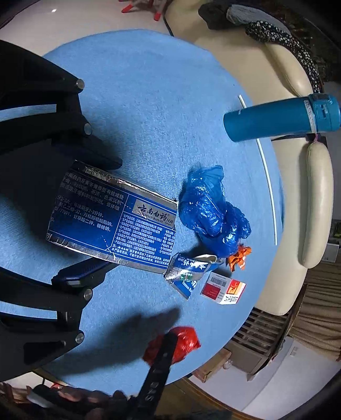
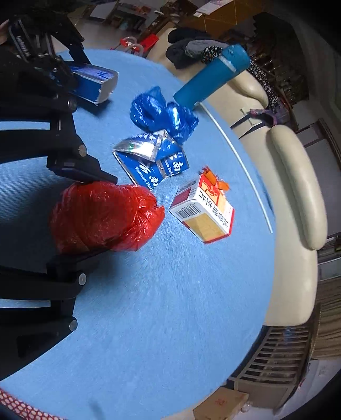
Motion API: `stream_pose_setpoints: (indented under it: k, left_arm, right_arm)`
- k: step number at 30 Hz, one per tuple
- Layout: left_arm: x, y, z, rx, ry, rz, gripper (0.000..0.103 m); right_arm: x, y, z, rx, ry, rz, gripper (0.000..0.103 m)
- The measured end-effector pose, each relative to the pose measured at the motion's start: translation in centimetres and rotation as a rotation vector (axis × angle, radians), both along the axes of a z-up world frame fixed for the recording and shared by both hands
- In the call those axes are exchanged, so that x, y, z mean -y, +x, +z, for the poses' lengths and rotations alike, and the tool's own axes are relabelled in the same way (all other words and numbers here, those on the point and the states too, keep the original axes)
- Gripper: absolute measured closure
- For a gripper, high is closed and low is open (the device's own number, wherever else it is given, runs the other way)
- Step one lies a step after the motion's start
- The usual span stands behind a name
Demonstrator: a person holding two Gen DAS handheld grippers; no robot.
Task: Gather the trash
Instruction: 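Grasp the red plastic bag with the right gripper, then carry the red bag into the red basket and open the right gripper while the left holds the blue carton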
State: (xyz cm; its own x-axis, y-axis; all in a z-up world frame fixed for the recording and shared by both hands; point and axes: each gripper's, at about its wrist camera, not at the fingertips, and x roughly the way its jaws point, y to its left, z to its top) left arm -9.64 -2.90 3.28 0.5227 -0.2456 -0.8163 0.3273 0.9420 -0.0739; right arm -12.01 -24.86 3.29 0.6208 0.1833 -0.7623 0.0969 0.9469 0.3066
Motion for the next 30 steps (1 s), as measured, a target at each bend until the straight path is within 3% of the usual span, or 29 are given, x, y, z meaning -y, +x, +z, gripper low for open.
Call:
stream_pose_setpoints:
  k: [11,30]
  left_arm:
    - [1.8,-3.9,2.5,0.05,0.027,0.026,0.036]
    - [7.1,-9.3,7.3,0.179,0.043,-0.044,0.036]
  right_arm:
    - [2.3,-7.3,2.8,0.099,0.061,-0.041,0.056]
    - [8.2,-16.4,7.6,0.28,0.13,-0.172,0.056]
